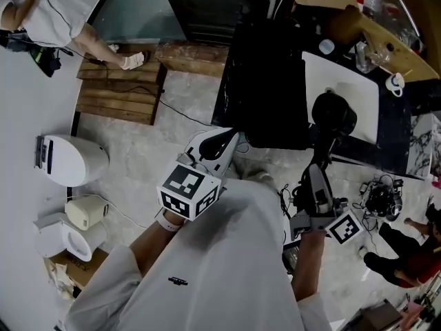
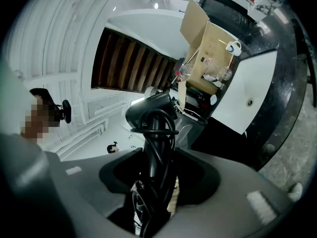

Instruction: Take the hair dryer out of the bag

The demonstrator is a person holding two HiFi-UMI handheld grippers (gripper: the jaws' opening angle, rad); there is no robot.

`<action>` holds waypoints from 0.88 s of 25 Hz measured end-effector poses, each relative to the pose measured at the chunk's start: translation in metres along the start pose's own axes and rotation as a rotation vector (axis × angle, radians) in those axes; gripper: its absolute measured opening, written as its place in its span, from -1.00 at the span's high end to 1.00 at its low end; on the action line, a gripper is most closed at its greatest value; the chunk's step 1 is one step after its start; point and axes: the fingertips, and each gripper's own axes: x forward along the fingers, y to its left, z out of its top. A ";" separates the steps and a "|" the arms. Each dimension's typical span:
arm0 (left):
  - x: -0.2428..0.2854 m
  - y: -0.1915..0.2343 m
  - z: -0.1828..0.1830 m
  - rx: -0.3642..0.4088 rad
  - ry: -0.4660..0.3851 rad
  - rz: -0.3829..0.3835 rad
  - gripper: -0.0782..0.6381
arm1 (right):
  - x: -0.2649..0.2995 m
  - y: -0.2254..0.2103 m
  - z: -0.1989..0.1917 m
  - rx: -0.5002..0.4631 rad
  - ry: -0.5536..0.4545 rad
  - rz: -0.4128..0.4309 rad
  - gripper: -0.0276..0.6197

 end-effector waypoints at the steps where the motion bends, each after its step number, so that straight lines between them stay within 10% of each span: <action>1: 0.001 -0.002 0.000 0.004 0.003 -0.004 0.76 | 0.001 0.000 0.000 0.003 0.007 0.002 0.26; 22: 0.001 -0.013 -0.005 0.012 0.007 -0.029 0.76 | -0.005 0.011 0.000 -0.013 0.058 0.039 0.26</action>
